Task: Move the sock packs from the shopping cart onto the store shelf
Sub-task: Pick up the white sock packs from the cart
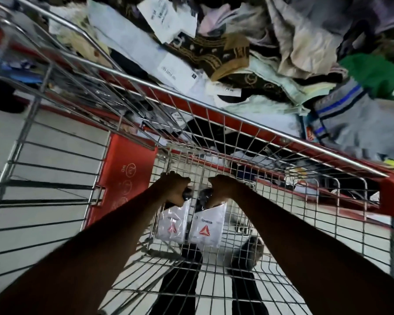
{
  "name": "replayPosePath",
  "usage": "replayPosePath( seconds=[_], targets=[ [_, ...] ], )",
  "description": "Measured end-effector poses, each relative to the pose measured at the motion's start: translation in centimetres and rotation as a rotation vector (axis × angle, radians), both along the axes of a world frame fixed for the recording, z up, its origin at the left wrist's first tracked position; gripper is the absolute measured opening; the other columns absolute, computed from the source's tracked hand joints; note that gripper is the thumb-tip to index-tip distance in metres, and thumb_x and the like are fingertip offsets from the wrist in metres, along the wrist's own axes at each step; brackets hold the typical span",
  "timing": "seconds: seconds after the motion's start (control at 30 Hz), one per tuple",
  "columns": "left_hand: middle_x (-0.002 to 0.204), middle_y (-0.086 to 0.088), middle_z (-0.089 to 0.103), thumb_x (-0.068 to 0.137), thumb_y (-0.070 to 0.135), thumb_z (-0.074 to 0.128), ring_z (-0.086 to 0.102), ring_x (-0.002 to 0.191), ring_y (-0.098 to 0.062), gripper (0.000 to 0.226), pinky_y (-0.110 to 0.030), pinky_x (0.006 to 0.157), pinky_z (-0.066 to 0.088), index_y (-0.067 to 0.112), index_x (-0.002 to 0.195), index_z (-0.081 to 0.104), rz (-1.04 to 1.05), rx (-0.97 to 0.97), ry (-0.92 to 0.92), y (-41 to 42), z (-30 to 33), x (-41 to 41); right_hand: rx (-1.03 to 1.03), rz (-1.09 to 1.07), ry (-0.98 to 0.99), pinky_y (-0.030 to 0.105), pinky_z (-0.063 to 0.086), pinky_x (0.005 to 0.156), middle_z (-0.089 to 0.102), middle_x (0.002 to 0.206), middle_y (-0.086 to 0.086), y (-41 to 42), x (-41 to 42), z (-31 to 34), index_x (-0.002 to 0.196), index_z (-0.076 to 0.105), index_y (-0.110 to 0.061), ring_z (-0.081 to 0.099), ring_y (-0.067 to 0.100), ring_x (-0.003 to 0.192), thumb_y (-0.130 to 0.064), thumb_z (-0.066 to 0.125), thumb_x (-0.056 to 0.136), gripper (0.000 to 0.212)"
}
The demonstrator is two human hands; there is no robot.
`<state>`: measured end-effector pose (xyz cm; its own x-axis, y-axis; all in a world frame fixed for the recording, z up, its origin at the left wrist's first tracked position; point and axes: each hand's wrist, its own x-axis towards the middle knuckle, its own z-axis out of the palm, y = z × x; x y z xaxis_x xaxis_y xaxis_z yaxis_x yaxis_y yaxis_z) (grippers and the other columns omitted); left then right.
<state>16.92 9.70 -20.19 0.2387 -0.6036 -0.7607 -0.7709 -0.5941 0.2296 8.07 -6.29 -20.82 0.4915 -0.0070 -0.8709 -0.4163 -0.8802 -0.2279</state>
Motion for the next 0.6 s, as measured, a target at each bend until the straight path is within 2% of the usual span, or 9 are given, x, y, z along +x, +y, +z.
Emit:
replayPosePath(
  seconds=[0.13, 0.2, 0.27, 0.33, 0.37, 0.43, 0.5, 0.6],
  targets=[
    [0.117, -0.011, 0.070, 0.067, 0.039, 0.082, 0.060, 0.118, -0.033, 0.056, -0.044, 0.098, 0.043, 0.013, 0.113, 0.064, -0.063, 0.049, 0.008, 0.0, 0.4, 0.3, -0.019, 0.047, 0.056, 0.038, 0.055, 0.093, 0.070, 0.117, 0.007, 0.3, -0.5, 0.7, 0.117, 0.065, -0.011, 0.063, 0.025, 0.107, -0.056, 0.086, 0.060, 0.076],
    [0.115, -0.009, 0.070, 0.063, 0.045, 0.083, 0.058, 0.117, -0.031, 0.058, -0.044, 0.096, 0.042, 0.014, 0.108, 0.066, -0.078, 0.030, 0.026, 0.2, 1.0, 0.2, -0.038, 0.015, 0.030, 0.041, 0.051, 0.097, 0.065, 0.124, 0.010, 0.5, -1.1, 1.4, 0.122, 0.063, -0.014, 0.057, 0.028, 0.115, -0.058, 0.086, 0.057, 0.083],
    [0.114, -0.009, 0.068, 0.059, 0.049, 0.085, 0.056, 0.115, -0.029, 0.062, -0.041, 0.089, 0.042, 0.012, 0.106, 0.066, -0.078, 0.012, 0.054, 0.6, 1.7, 0.0, -0.009, -0.053, 0.002, 0.041, 0.049, 0.098, 0.058, 0.131, 0.011, 0.8, -2.1, 2.3, 0.130, 0.054, -0.013, 0.053, 0.030, 0.121, -0.052, 0.089, 0.058, 0.089],
    [0.117, -0.009, 0.063, 0.059, 0.046, 0.088, 0.056, 0.114, -0.027, 0.068, -0.036, 0.086, 0.047, 0.011, 0.110, 0.061, -0.046, 0.000, 0.116, 1.4, 2.7, -0.4, 0.047, -0.131, -0.012, 0.038, 0.051, 0.093, 0.058, 0.130, 0.012, 1.1, -3.0, 3.4, 0.131, 0.048, -0.009, 0.055, 0.029, 0.117, -0.043, 0.092, 0.059, 0.091],
    [0.120, -0.009, 0.060, 0.060, 0.039, 0.090, 0.057, 0.117, -0.028, 0.071, -0.039, 0.091, 0.052, 0.010, 0.115, 0.056, -0.009, -0.006, 0.164, 2.0, 2.7, -0.7, 0.059, -0.161, -0.028, 0.037, 0.052, 0.091, 0.060, 0.128, 0.013, 1.3, -3.6, 4.0, 0.129, 0.048, -0.008, 0.056, 0.029, 0.114, -0.041, 0.093, 0.059, 0.090],
    [0.130, -0.013, 0.058, 0.066, 0.029, 0.090, 0.058, 0.123, -0.033, 0.080, -0.047, 0.102, 0.052, 0.009, 0.129, 0.046, 0.069, -0.011, 0.209, 2.9, 3.7, -1.4, 0.063, -0.202, -0.088, 0.038, 0.052, 0.089, 0.061, 0.124, 0.013, 1.6, -4.7, 5.4, 0.125, 0.049, -0.007, 0.057, 0.028, 0.111, -0.037, 0.095, 0.058, 0.087],
    [0.131, -0.013, 0.060, 0.072, 0.029, 0.086, 0.061, 0.121, -0.034, 0.082, -0.045, 0.101, 0.052, 0.009, 0.138, 0.041, 0.077, -0.082, 0.143, 3.2, 6.3, -2.2, 0.039, -0.226, -0.194, 0.036, 0.052, 0.085, 0.063, 0.121, 0.013, 1.4, -5.7, 7.5, 0.123, 0.049, -0.009, 0.059, 0.028, 0.108, -0.035, 0.095, 0.056, 0.085],
    [0.118, -0.009, 0.067, 0.079, 0.035, 0.076, 0.067, 0.109, -0.030, 0.067, -0.033, 0.089, 0.053, 0.007, 0.133, 0.047, 0.074, -0.259, -0.006, 2.7, 11.4, -2.9, -0.031, -0.232, -0.344, 0.035, 0.051, 0.085, 0.066, 0.117, 0.012, 0.5, -5.9, 11.8, 0.124, 0.051, -0.011, 0.062, 0.032, 0.108, -0.035, 0.091, 0.060, 0.078]
  ],
)
